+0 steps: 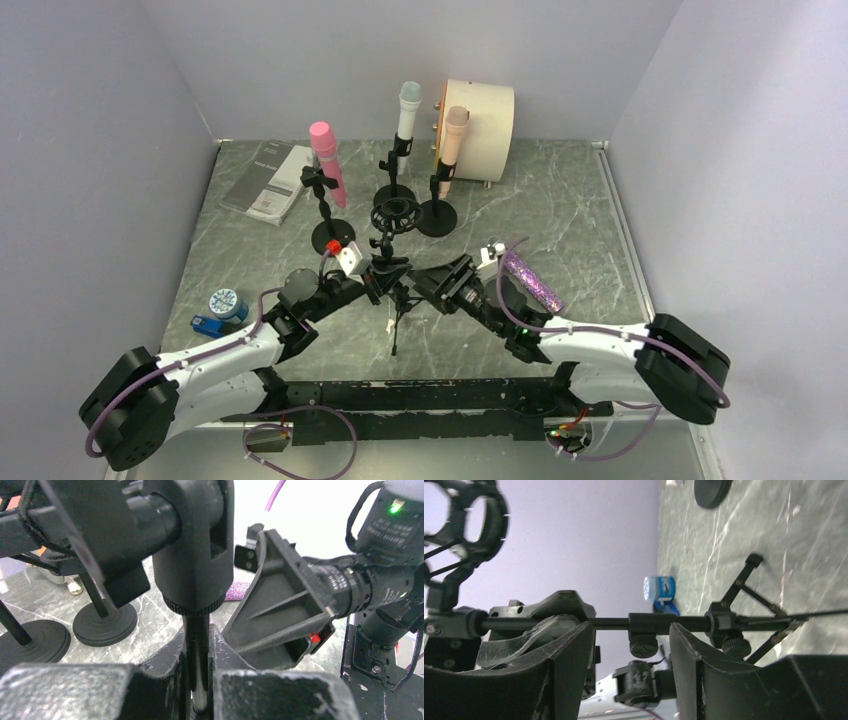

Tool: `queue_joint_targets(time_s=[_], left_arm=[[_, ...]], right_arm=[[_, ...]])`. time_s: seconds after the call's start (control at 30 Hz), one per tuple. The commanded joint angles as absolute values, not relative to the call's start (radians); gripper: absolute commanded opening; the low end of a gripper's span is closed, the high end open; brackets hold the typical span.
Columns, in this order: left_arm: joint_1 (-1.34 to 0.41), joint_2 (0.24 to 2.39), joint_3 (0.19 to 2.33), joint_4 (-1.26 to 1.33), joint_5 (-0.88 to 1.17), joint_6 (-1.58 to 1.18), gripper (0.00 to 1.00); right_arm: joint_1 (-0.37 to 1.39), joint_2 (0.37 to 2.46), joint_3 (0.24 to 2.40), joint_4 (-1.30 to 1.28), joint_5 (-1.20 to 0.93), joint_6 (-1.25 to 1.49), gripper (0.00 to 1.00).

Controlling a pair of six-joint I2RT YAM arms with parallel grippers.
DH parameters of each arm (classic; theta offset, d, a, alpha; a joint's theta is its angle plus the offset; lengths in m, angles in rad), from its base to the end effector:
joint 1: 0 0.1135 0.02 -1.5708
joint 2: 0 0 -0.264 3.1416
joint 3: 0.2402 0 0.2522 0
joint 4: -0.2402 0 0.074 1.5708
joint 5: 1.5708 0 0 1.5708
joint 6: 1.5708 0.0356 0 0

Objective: Attach the microphones to the stand

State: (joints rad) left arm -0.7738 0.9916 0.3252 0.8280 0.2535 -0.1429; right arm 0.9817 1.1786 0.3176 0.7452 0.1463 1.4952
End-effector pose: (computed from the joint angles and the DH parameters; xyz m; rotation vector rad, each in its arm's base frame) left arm 0.1455 -0.1547 0.2476 0.6631 1.3243 -0.9297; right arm 0.1336 0.1906 0.1981 0.6371 1.9102 1.6432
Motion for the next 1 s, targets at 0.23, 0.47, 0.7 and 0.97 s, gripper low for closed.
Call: queue_joint_targets(time_s=[0.23, 0.47, 0.7, 0.97], left_arm=[[-0.764, 0.962, 0.364, 0.807, 0.250, -0.124, 0.03], [-0.763, 0.965, 0.364, 0.806, 0.242, -0.134, 0.03], [-0.763, 0.963, 0.359, 0.801, 0.245, -0.151, 0.03], [-0.763, 0.947, 0.360, 0.791, 0.254, -0.150, 0.03]], right_arm=[[0.977, 0.888, 0.466, 0.255, 0.179, 0.624, 0.60], [1.015, 1.029, 0.612, 0.096, 0.074, 0.265, 0.59], [1.057, 1.143, 0.678, 0.170, 0.047, 0.196, 0.59], [1.058, 1.178, 0.662, 0.301, 0.044, 0.221, 0.51]])
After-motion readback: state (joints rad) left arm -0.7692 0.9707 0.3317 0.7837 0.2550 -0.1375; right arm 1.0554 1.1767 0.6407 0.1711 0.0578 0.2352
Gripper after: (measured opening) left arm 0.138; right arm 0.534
